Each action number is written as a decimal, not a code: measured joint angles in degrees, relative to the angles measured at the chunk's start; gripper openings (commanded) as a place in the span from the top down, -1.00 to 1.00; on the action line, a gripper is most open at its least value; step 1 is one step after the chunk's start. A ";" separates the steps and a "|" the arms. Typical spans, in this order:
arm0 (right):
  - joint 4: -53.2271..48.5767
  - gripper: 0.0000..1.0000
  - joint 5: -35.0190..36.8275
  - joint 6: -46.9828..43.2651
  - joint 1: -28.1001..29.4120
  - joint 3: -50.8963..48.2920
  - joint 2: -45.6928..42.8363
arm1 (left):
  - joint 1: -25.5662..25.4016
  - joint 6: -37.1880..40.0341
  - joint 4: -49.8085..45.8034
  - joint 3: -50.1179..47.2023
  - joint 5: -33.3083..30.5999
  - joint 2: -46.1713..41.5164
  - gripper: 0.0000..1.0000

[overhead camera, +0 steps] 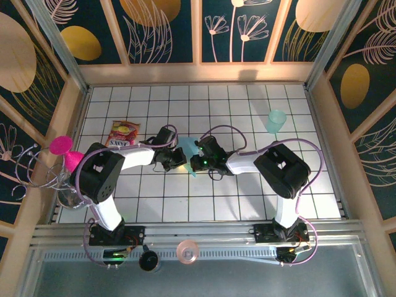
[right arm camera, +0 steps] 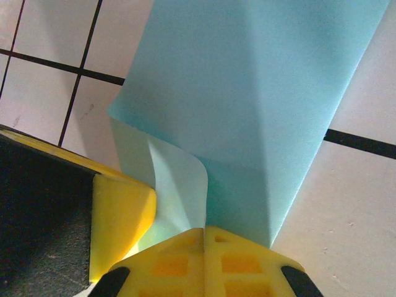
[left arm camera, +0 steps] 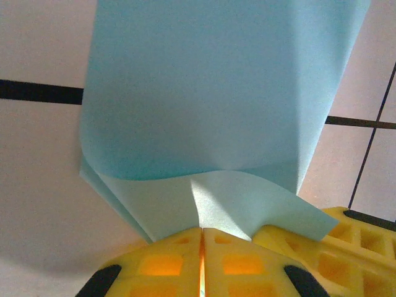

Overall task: Fold a paper plane with a square sheet of paper (pick it up from the middle)
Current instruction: Third fold the triangle at the center of the table.

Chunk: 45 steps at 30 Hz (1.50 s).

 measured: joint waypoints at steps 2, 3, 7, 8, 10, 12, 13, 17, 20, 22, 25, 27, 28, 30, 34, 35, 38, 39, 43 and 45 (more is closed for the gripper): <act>-0.39 0.66 0.00 0.48 -0.09 0.15 -0.04 | 0.00 -0.20 0.42 -0.22 0.00 0.00 0.82; -0.81 0.57 -0.22 1.01 -0.17 0.26 -0.17 | 0.00 -0.26 0.70 -0.37 0.02 0.00 0.82; -3.89 0.39 0.00 3.48 -1.31 0.48 -3.06 | 0.00 -0.66 1.73 -0.68 0.20 0.02 0.82; -4.44 0.37 0.22 4.20 -1.73 0.48 -4.07 | 0.00 -0.85 2.05 -0.72 0.20 0.09 0.83; -5.20 0.36 0.94 5.53 -2.60 0.48 -6.69 | 0.00 -1.07 2.75 -0.76 0.46 0.26 0.83; -5.57 0.40 1.40 6.56 -3.19 0.37 -9.20 | 0.00 -1.27 3.21 -0.76 0.74 0.46 0.83; -5.60 0.45 1.55 6.84 -3.28 0.37 -10.16 | 0.00 -1.36 3.43 -0.76 0.87 0.55 0.83; -6.01 0.71 -0.09 8.48 -3.28 0.37 -11.52 | 0.00 -1.77 4.39 -0.76 1.09 0.87 0.83; -6.47 0.82 -2.56 9.42 -3.10 0.37 -10.47 | 0.00 -1.99 5.16 -0.96 1.14 0.96 0.83; -6.67 0.87 -4.20 10.01 -2.82 0.39 -9.29 | 0.00 -2.14 5.75 -1.22 1.27 0.96 0.83; -7.26 0.92 -6.27 10.56 -2.21 0.68 -7.26 | 0.04 -2.16 6.12 -1.38 1.44 0.96 0.83; -7.50 0.94 -7.43 10.67 -1.99 0.96 -6.01 | 0.04 -2.16 6.40 -1.49 1.51 0.96 0.83; -7.52 0.94 -8.00 10.67 -1.90 1.07 -5.55 | 0.04 -2.16 6.47 -1.53 1.51 0.96 0.83; -7.54 0.94 -8.87 10.64 -1.79 1.33 -4.81 | 0.04 -2.16 6.62 -1.57 1.55 0.96 0.83; -7.98 0.95 -9.90 10.64 -1.79 2.01 -3.80 | 0.04 -2.16 6.64 -1.57 1.70 0.96 0.82; -8.13 0.95 -9.94 10.64 -1.79 2.19 -3.61 | 0.04 -2.16 6.64 -1.57 1.73 0.96 0.82; -8.83 0.95 -9.92 10.60 -1.79 2.47 -3.06 | 0.04 -2.16 6.64 -1.57 1.75 0.96 0.81; -8.98 0.95 -9.90 10.58 -1.79 2.60 -2.84 | 0.04 -2.16 6.64 -1.57 1.75 0.96 0.81; -9.51 0.95 -9.88 10.47 -1.79 3.02 -1.99 | 0.04 -2.16 6.60 -1.57 1.81 0.85 0.80; -9.92 0.95 -9.86 10.45 -1.79 3.06 -1.79 | 0.07 -2.16 6.60 -1.57 1.95 0.85 0.80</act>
